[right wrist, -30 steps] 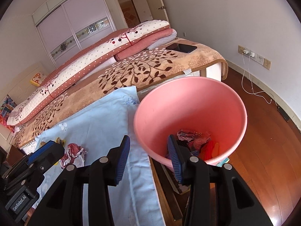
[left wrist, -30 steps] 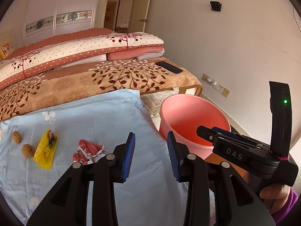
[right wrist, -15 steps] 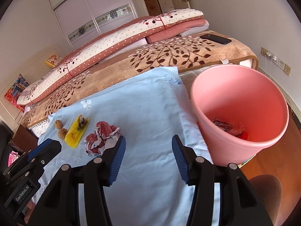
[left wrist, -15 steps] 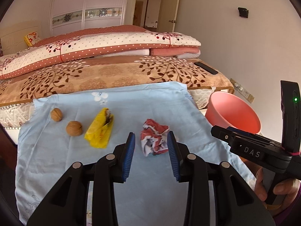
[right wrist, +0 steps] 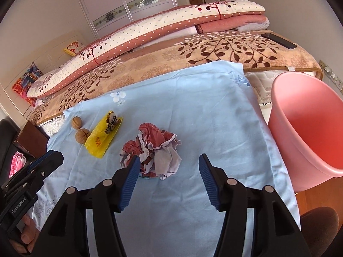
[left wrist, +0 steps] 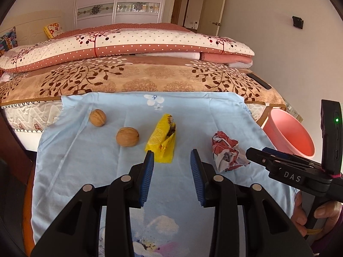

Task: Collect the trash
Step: 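Move both open tools back over the remaining items on the sheet, then grasp the yellow wrapper with the left tool while the right tool grasps the crumpled red-white wrapper, then carry the yellow wrapper and crumpled wrapper over the pink bucket, then open both tools to drop the wrappers into the pink bucket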

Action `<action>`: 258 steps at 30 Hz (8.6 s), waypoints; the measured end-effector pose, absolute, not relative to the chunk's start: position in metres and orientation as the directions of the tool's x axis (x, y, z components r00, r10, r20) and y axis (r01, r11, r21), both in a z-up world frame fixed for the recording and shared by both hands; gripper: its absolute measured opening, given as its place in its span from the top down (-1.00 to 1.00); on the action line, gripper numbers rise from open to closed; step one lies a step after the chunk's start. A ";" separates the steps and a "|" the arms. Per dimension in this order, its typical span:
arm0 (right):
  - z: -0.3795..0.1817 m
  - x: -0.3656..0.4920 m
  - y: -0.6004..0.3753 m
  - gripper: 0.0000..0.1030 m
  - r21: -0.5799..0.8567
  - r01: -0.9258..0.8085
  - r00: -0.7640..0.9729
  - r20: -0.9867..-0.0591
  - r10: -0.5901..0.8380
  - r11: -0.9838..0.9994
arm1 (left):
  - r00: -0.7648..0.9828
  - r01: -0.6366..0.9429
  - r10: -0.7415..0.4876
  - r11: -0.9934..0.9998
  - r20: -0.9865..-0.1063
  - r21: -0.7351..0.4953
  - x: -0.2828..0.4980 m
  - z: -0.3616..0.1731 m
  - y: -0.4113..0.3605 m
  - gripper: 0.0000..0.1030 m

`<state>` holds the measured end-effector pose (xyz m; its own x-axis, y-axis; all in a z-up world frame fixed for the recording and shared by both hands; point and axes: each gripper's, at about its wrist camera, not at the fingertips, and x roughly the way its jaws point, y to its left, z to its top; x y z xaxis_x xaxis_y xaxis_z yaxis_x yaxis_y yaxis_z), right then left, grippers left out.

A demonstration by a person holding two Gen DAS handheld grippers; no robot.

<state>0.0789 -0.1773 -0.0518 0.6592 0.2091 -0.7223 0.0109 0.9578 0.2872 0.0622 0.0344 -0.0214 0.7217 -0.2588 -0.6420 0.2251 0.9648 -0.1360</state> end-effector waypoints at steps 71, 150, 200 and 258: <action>-0.050 0.039 -0.174 0.58 0.254 -0.119 0.626 -0.731 0.271 0.960 | 0.657 0.341 -0.370 0.923 -0.657 -0.178 0.042 -0.024 -0.001 0.89; -0.009 -0.026 -0.298 0.57 0.250 0.082 0.788 -0.609 0.091 0.965 | 0.642 0.498 -0.463 0.858 -0.611 -0.127 0.014 0.004 -0.130 0.85; -0.050 0.025 -0.420 0.57 0.194 0.323 0.711 -0.696 -0.102 0.926 | 0.542 0.601 -0.487 0.795 -0.685 -0.089 0.080 -0.042 -0.287 0.85; -0.062 0.024 -0.432 0.36 0.191 0.347 0.704 -0.700 -0.121 0.918 | 0.499 0.586 -0.480 0.800 -0.722 -0.128 0.087 -0.049 -0.292 0.29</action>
